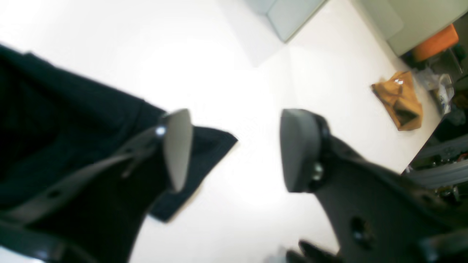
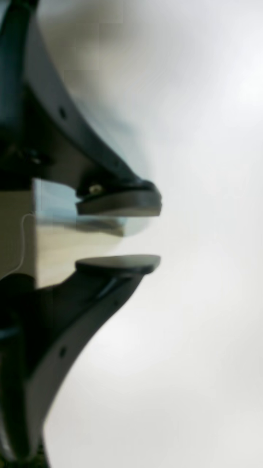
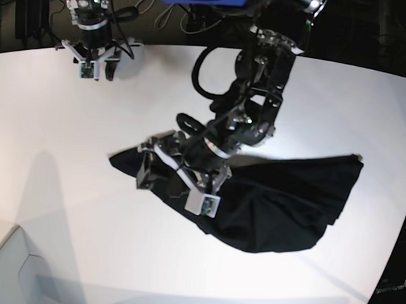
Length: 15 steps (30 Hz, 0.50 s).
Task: Layout the t-shirt on the table in an organized manner, then fold the t-shirt properly
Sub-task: 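Lift the t-shirt with the left gripper and drag it across the table, then grasp the t-shirt's other end with the right gripper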
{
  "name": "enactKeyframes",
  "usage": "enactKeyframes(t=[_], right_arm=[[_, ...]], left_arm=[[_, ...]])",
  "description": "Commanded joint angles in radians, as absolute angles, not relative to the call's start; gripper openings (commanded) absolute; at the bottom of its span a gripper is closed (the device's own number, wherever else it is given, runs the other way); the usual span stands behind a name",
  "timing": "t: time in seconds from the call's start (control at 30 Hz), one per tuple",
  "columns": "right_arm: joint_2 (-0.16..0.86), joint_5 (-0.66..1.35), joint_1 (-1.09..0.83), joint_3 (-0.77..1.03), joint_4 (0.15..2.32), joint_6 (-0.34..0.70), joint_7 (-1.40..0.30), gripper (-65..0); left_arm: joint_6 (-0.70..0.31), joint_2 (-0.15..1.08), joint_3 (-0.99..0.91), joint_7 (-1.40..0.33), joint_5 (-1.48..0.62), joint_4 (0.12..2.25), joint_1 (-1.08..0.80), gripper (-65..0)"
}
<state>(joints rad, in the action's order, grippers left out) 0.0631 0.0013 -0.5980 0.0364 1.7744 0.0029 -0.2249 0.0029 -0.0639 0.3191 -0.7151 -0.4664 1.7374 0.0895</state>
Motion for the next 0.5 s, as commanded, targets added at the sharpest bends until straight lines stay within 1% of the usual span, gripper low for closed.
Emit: enactKeyframes(t=[0.0,0.03,0.1,0.2,0.33,0.47], right_arm=[[0.067,0.002,-0.601,0.038,1.791,0.002,-0.200,-46.0],[0.068,0.002,-0.599,0.038,1.791,0.002,-0.200,-46.0],[0.070,0.002,-0.593,0.035,1.791,0.002,-0.200,-46.0],[0.070,0.002,-0.590,0.031,1.790,0.002,-0.200,-46.0],[0.071,0.002,-0.564,0.031,1.784,0.004,-0.200,-46.0],[0.070,0.002,-0.533,0.028,1.742,0.004,-0.200,-46.0]], left_arm=[[0.004,-0.038,0.311,-0.687,-0.470,1.781,0.102,-23.8],[0.004,-0.002,0.305,-0.679,-0.470,1.796,0.102,-22.7],[0.005,0.071,0.248,-0.679,-0.470,1.813,0.105,-22.3],[0.005,0.133,0.096,-0.679,-0.470,1.810,0.105,-22.2],[0.005,0.137,-0.120,-0.679,-0.473,1.709,0.114,-22.2],[0.005,0.136,-0.236,-0.679,-0.473,1.587,0.151,-22.2]])
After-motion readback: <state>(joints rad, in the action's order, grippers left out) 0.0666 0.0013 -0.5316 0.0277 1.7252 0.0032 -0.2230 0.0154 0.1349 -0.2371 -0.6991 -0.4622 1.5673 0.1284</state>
